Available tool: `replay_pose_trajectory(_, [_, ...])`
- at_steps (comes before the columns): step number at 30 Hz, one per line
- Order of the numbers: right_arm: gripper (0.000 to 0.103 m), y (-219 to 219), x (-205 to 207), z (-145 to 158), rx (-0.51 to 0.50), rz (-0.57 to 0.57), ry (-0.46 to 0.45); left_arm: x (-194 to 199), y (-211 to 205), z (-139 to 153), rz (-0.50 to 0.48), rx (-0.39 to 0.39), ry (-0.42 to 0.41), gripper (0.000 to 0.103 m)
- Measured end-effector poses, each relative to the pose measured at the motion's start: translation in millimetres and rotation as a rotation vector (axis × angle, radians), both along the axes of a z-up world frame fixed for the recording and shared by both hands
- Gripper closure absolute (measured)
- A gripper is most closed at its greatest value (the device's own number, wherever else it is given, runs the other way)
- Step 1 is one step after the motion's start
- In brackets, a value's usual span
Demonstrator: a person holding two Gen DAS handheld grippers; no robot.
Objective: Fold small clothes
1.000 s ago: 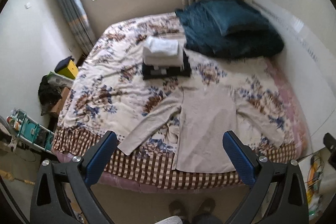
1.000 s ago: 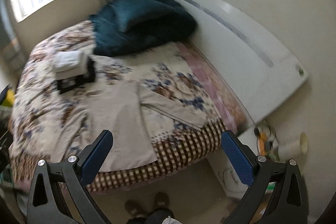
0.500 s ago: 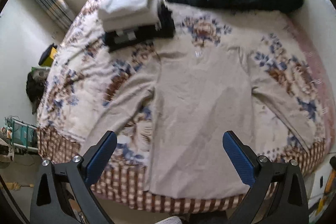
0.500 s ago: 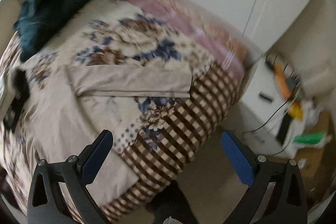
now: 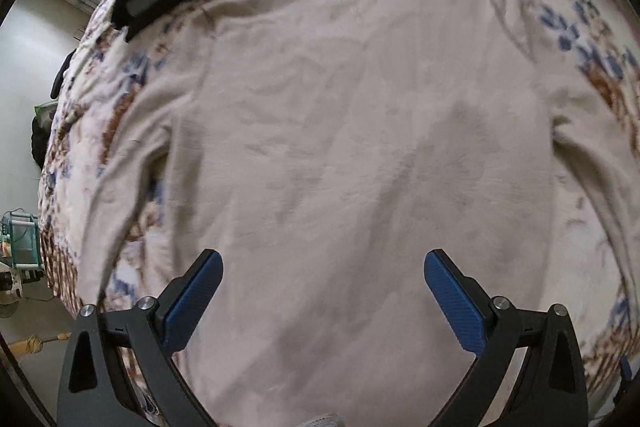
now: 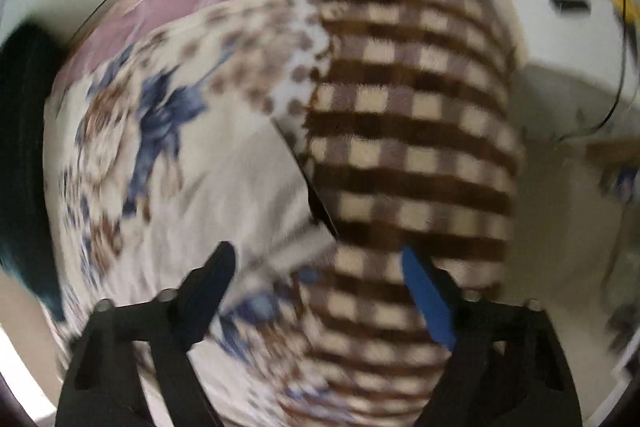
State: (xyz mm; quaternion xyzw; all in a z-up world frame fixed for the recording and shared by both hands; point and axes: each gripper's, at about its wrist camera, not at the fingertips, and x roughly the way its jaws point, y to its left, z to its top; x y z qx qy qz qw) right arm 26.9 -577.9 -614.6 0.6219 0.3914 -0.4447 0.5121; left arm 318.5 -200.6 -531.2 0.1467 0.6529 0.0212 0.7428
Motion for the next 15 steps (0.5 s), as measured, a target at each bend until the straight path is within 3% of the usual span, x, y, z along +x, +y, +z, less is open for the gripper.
replay_pose_trajectory(2, [0.033, 0.6, 3.3, -9.5, -0.018, -0.095, -0.037, 4.4, -2.5, -7.9, 0.001, -0.007, 0.003, 0.0])
replay_pose_trajectory(4, [0.051, 4.2, 6.0, -8.4, -0.065, -0.16, -0.043, 7.6, -1.0, -13.3, 0.005, -0.012, 0.005, 0.0])
replay_pose_trajectory(6, [0.093, 9.3, 14.8, -4.1, -0.107, -0.182, -0.034, 11.8, 0.2, -16.6, 0.011, -0.025, 0.007, 0.0])
replay_pose_trajectory(10, [0.096, 16.1, 50.3, 22.8, -0.206, -0.053, -0.021, 21.3, 10.4, -14.2, 0.035, -0.054, -0.002, 0.0])
replay_pose_trajectory(15, [0.096, 54.7, 135.2, 90.2, -0.367, 0.284, -0.046, 29.2, 43.9, 6.0, 0.082, -0.079, -0.049, 0.0])
